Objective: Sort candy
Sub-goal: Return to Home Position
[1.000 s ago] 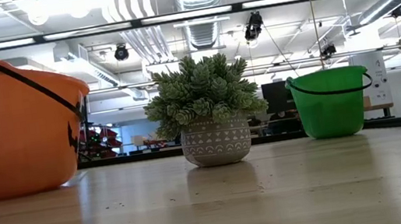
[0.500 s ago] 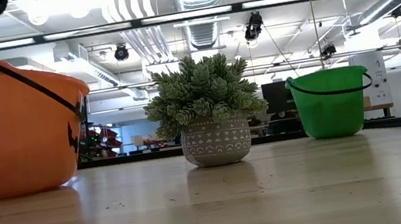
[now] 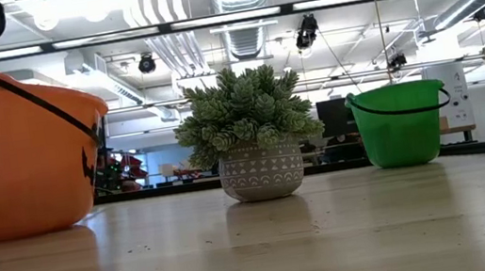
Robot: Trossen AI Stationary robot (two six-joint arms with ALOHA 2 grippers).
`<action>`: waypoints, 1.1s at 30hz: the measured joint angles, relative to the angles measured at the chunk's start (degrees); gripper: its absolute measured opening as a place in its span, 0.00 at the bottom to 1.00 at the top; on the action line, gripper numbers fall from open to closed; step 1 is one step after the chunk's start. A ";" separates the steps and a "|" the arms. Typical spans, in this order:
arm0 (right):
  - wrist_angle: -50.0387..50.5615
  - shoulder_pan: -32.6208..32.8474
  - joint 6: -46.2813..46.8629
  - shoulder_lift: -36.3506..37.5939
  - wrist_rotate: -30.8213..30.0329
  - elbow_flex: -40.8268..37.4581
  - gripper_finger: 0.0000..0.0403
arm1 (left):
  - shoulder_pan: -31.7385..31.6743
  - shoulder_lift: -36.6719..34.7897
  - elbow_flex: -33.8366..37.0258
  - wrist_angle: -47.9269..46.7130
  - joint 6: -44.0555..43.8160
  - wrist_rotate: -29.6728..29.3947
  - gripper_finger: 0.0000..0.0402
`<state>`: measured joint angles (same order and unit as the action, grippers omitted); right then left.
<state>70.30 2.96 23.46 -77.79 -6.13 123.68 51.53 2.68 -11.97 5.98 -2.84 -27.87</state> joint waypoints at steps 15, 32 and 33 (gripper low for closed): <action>1.30 0.00 3.43 2.75 0.01 0.00 0.47 | 0.02 -2.71 0.55 -7.66 2.20 18.13 0.40; 4.44 0.02 5.24 5.36 -0.04 -0.12 0.47 | 0.02 -2.71 8.79 -1.89 -0.15 10.68 0.40; 4.42 0.02 5.17 5.36 -0.04 -0.13 0.47 | 0.02 -2.71 10.47 0.12 -0.51 10.68 0.40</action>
<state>74.72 2.98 28.63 -72.42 -6.17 123.55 51.55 -0.03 -1.51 6.10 -3.36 -17.19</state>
